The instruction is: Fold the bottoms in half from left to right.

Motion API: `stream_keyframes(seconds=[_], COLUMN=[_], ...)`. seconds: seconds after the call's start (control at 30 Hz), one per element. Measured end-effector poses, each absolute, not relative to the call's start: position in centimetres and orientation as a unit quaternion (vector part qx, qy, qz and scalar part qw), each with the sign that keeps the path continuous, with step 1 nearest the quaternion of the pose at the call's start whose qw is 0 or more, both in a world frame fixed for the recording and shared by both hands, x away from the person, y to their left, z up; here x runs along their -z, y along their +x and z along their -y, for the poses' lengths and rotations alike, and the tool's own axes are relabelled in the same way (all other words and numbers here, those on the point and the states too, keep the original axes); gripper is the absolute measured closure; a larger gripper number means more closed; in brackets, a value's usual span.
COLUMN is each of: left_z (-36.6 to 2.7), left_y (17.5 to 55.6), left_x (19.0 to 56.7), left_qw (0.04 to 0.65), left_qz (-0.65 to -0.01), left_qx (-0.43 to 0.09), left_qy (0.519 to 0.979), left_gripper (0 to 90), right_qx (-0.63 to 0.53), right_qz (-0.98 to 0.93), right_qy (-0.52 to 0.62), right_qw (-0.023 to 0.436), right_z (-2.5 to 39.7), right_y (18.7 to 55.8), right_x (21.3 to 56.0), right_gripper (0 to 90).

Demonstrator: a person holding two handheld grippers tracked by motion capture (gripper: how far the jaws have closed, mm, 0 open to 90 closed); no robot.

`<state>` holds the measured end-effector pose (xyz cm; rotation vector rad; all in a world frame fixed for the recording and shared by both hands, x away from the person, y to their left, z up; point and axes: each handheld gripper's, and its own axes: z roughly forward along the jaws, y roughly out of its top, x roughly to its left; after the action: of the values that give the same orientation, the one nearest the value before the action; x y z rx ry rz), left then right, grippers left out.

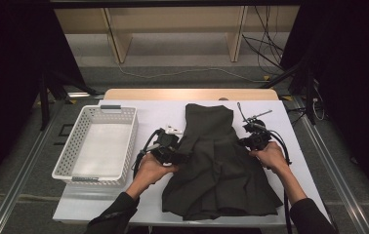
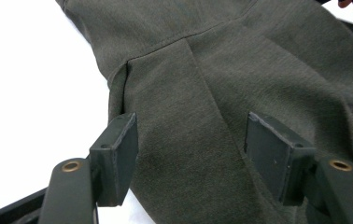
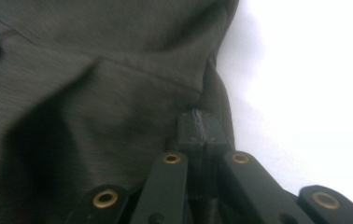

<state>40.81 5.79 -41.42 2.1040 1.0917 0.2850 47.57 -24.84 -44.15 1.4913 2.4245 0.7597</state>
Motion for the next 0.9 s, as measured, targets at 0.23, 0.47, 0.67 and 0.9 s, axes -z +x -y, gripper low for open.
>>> stream_keyframes(seconds=[0.23, 0.47, 0.67, 0.9], left_z=[-6.5, -6.8, -7.2, -7.7], left_y=[41.0, 41.0, 41.3, 41.5], left_x=[41.1, 40.9, 40.9, 40.9], left_qw=[0.371, 0.377, 0.375, 0.375], left_qz=[-0.437, -0.441, -0.447, -0.455], left_qx=[-0.107, -0.095, -0.099, -0.102], left_qy=[0.812, 0.809, 0.806, 0.801], left_gripper=[33.7, 30.5, 29.3, 29.6], right_qx=[-0.317, -0.31, -0.289, -0.244], right_qz=[-0.791, -0.795, -0.806, -0.824], right_qy=[0.514, 0.513, 0.515, 0.506], right_qw=[0.098, 0.089, 0.044, 0.076], right_z=[25.6, 24.2, 23.6, 22.2], right_y=[47.7, 48.5, 49.5, 49.9], right_x=[42.1, 41.7, 43.3, 44.8], right_gripper=[58.7, 47.8, 46.9, 84.5])
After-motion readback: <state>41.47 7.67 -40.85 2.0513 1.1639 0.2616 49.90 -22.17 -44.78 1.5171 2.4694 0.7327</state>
